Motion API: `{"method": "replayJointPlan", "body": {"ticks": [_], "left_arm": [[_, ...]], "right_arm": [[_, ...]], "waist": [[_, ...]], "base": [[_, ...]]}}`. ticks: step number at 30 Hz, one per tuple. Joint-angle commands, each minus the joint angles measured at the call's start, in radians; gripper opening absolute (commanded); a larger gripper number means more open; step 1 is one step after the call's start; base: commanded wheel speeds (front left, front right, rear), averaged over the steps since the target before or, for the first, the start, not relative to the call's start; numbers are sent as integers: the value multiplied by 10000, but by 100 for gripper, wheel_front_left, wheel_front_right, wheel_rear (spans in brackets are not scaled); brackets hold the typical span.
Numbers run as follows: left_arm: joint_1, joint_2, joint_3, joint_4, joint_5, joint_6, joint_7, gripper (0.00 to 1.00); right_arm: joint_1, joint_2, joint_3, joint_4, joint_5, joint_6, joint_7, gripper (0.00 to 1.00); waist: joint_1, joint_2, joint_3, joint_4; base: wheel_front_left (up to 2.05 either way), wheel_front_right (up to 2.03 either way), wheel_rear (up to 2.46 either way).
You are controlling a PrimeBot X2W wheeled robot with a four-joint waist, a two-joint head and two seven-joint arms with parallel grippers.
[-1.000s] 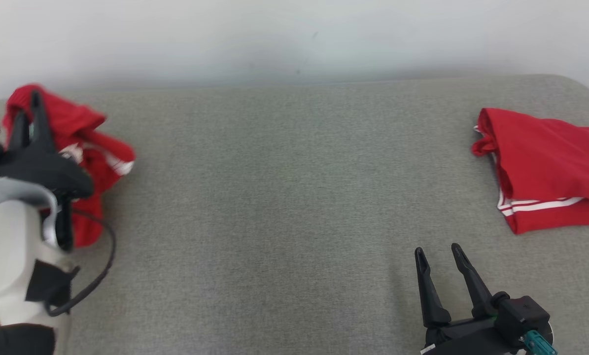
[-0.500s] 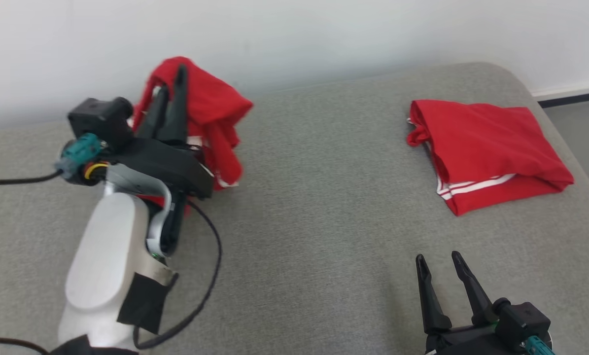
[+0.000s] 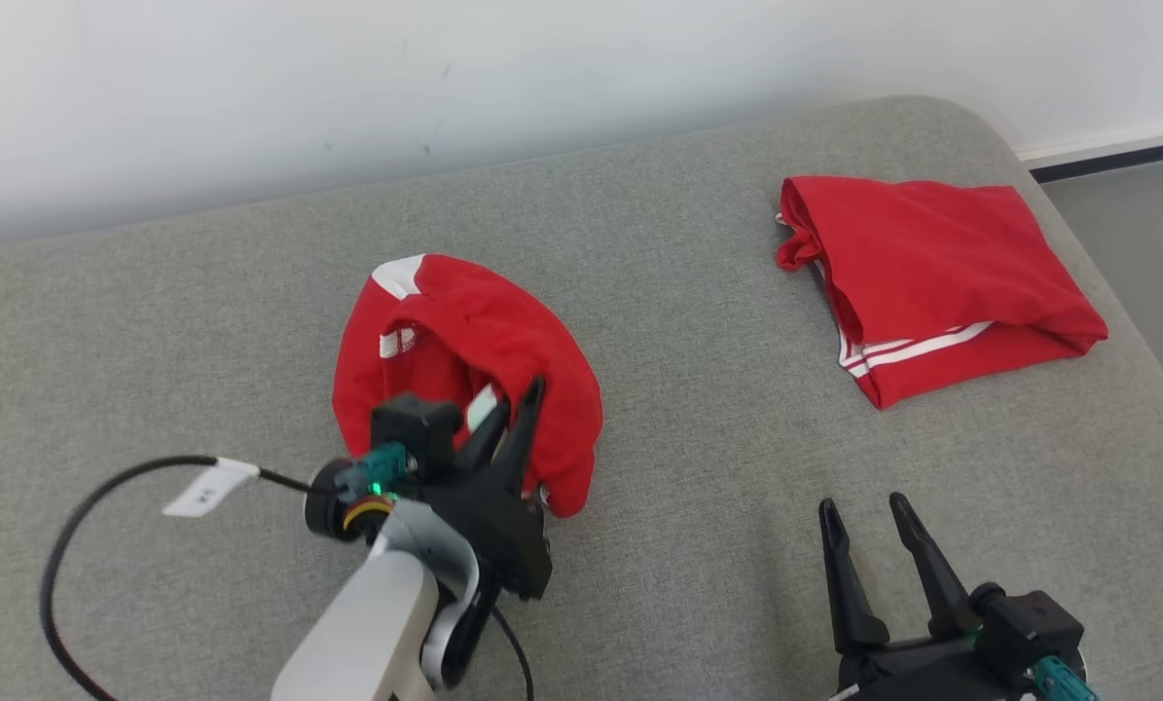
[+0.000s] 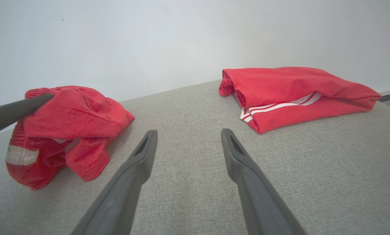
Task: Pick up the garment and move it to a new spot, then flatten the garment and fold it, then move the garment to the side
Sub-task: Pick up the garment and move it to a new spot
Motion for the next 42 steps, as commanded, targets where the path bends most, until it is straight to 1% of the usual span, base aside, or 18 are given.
{"method": "replayJointPlan", "body": {"ticks": [1,4,5,6,7,10,15,19,25,30,32,37,39,42], "left_arm": [[138,12,-144,271,-68,-9,-172,0],[167,11,-483,748,-203,-41,-441,0],[122,21,-571,830,-249,2,-597,15],[44,17,-675,884,-243,28,-721,92],[-33,10,-782,909,-225,51,-869,100],[-79,13,-990,832,-276,110,-1174,100],[360,57,-953,387,-275,263,-1505,100],[1083,315,-760,-178,-253,508,-1637,100],[2668,720,-459,-944,-353,809,-1701,100],[3376,736,-155,-1399,-210,1010,-1719,100],[3751,868,146,-1898,322,1276,-1722,100],[5043,710,1442,-3116,1233,1651,-1712,100],[5449,690,1880,-3451,1649,1650,-1712,100],[5985,614,2470,-3686,2049,1461,-1712,100]], "right_arm": [[-131,-2,23,31,31,-16,-17,100],[-115,-3,-27,15,20,-16,-17,100],[-109,-3,-20,10,3,-16,-17,100],[-84,3,-23,7,-17,-16,-17,100],[-41,3,-46,8,-36,-17,-17,100],[107,-5,-125,-8,-74,-17,-17,100],[304,-3,-216,-5,-97,-17,-17,100],[435,-2,-267,-38,-106,-17,-17,100],[474,-3,-255,-56,-130,-17,-17,100],[508,-3,-264,-23,-132,-17,-17,100],[579,-3,-298,-4,-141,-18,-17,100],[771,0,-484,-40,-133,-17,-17,100],[842,-2,-513,-45,-158,-17,-17,100],[960,-3,-582,-32,-171,-17,-17,100]], "waist": [[1,0,-4,15],[1,0,-49,104],[1,0,-75,138],[1,0,-99,185],[1,0,-133,232],[1,0,-251,392],[1,0,-480,657],[1,0,-609,829],[1,0,-673,978],[1,0,-701,1015],[1,0,-756,1048],[1,0,-894,1267],[1,0,-965,1379],[1,0,-1088,1577]], "base": [[0,0,0],[0,0,0],[0,0,0],[0,0,0],[0,0,0],[0,0,0],[0,0,0],[0,0,0],[0,0,0],[0,0,0],[0,0,0],[0,0,0],[0,0,0],[0,0,0]]}}
